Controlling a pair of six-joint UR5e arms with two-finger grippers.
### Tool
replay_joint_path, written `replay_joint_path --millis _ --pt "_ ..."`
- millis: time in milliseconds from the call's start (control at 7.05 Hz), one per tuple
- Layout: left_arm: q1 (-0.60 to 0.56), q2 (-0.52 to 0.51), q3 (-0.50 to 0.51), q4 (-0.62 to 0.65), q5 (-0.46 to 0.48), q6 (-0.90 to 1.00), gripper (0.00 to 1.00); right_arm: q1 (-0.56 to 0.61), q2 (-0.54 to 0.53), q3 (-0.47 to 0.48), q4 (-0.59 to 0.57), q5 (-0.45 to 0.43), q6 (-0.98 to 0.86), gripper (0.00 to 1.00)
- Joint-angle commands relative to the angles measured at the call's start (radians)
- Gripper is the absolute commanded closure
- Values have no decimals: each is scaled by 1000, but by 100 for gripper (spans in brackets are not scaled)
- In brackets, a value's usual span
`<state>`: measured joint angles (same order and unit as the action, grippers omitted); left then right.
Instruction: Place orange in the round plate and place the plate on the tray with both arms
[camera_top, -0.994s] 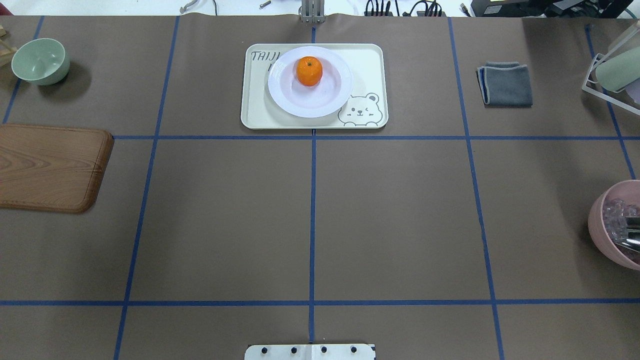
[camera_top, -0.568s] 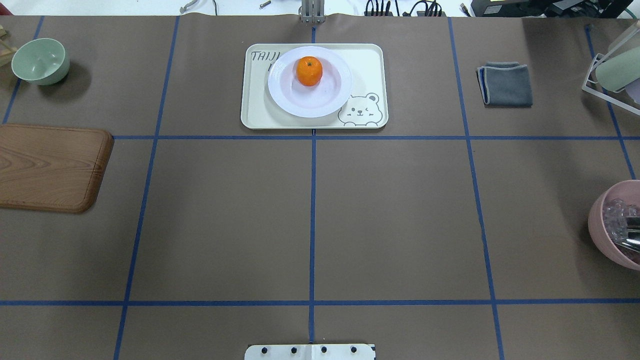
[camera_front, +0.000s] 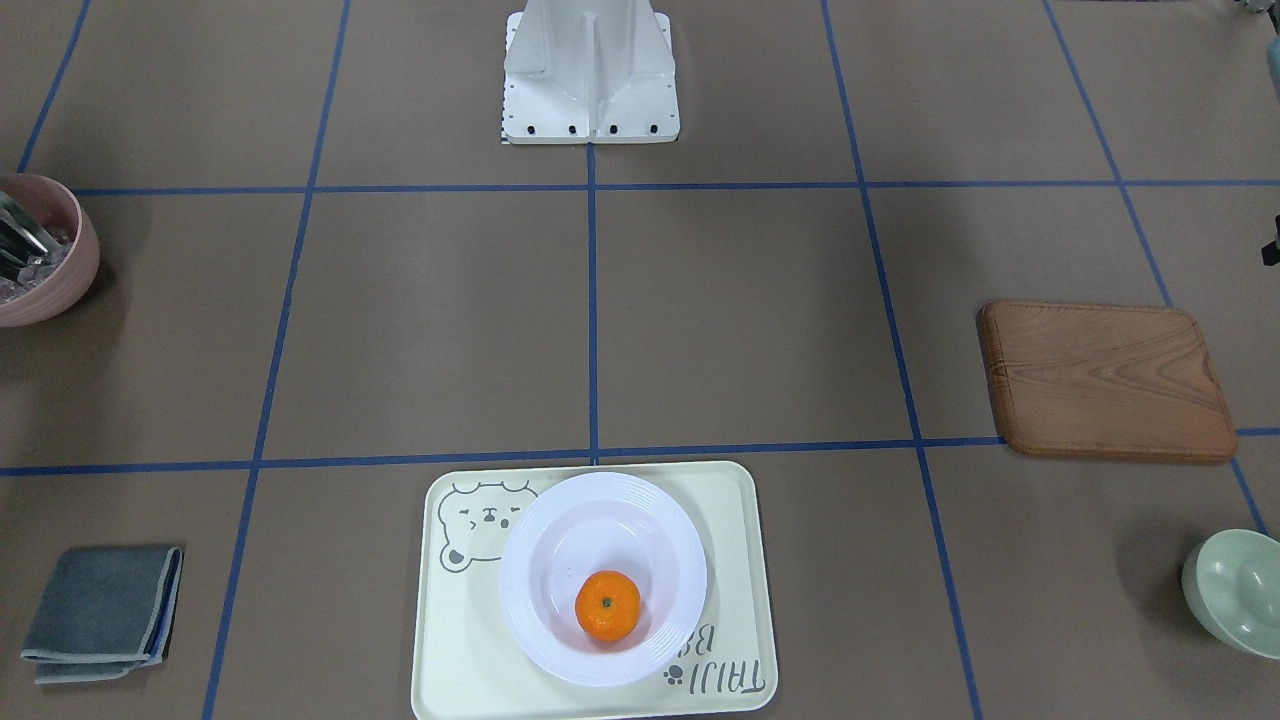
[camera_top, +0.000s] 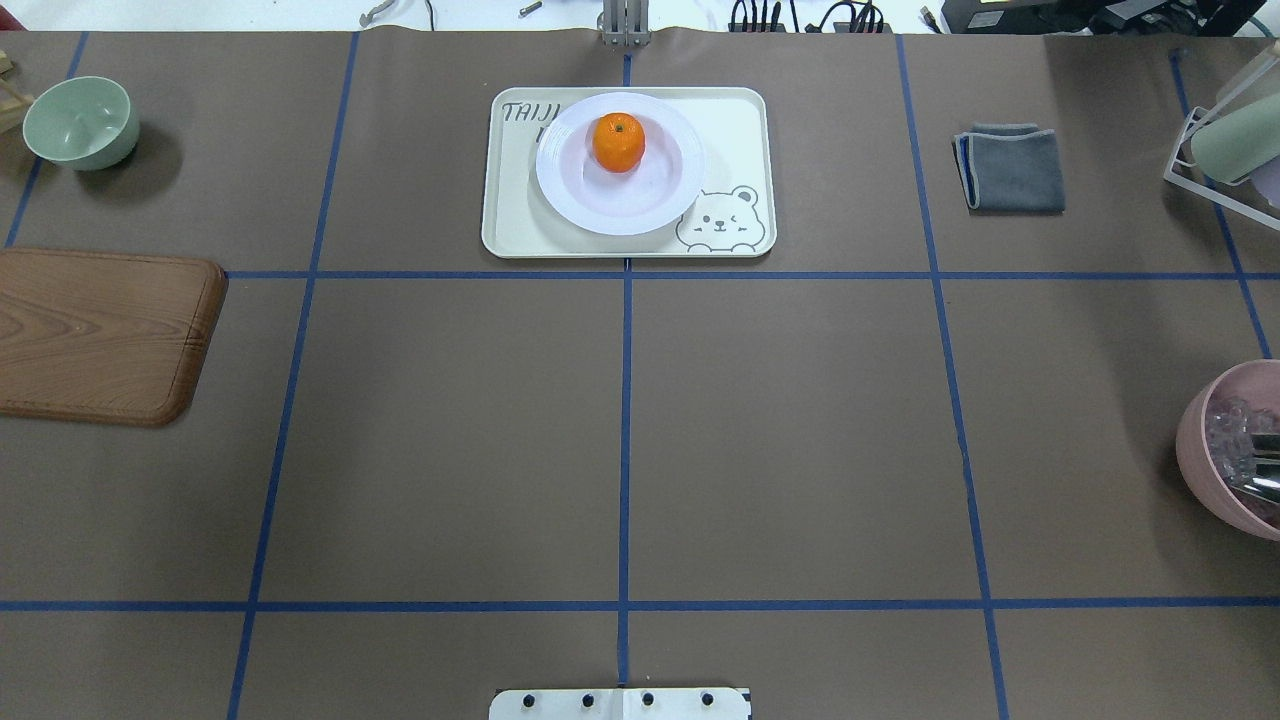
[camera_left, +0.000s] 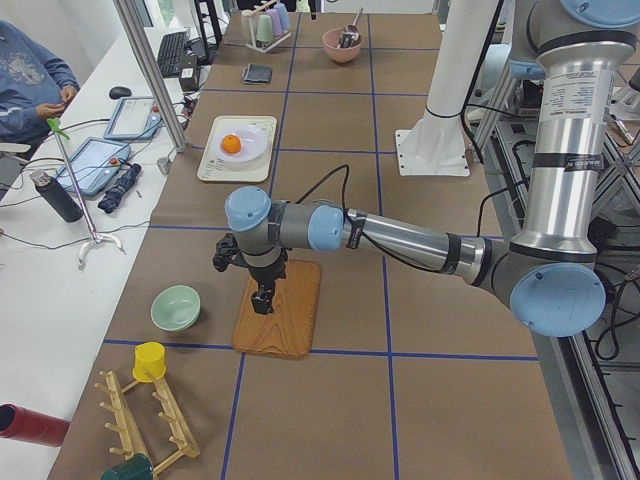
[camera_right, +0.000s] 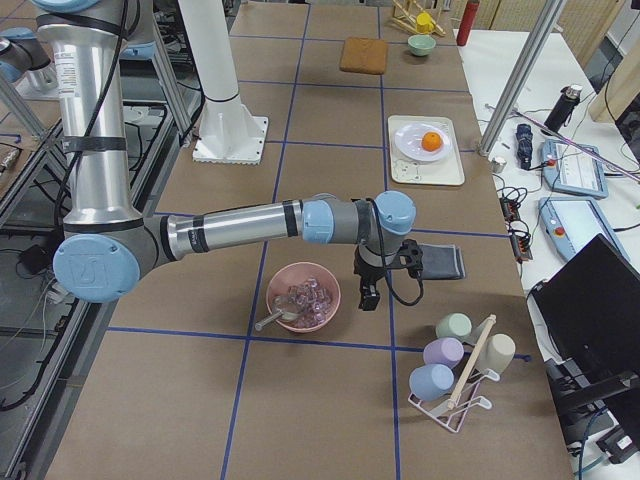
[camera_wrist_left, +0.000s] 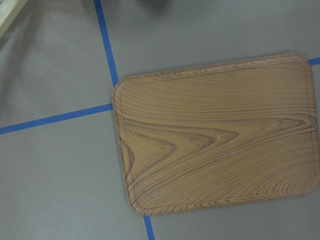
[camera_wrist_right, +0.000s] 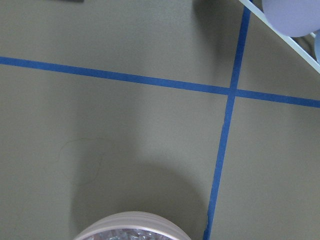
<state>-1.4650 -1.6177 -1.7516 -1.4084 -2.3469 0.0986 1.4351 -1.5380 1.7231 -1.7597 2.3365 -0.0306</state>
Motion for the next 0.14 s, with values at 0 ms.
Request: replay_joint_path --millis 0 --pt "0 -1 -8 -3 0 -20 2 13 -5 6 0 -12 3 0"
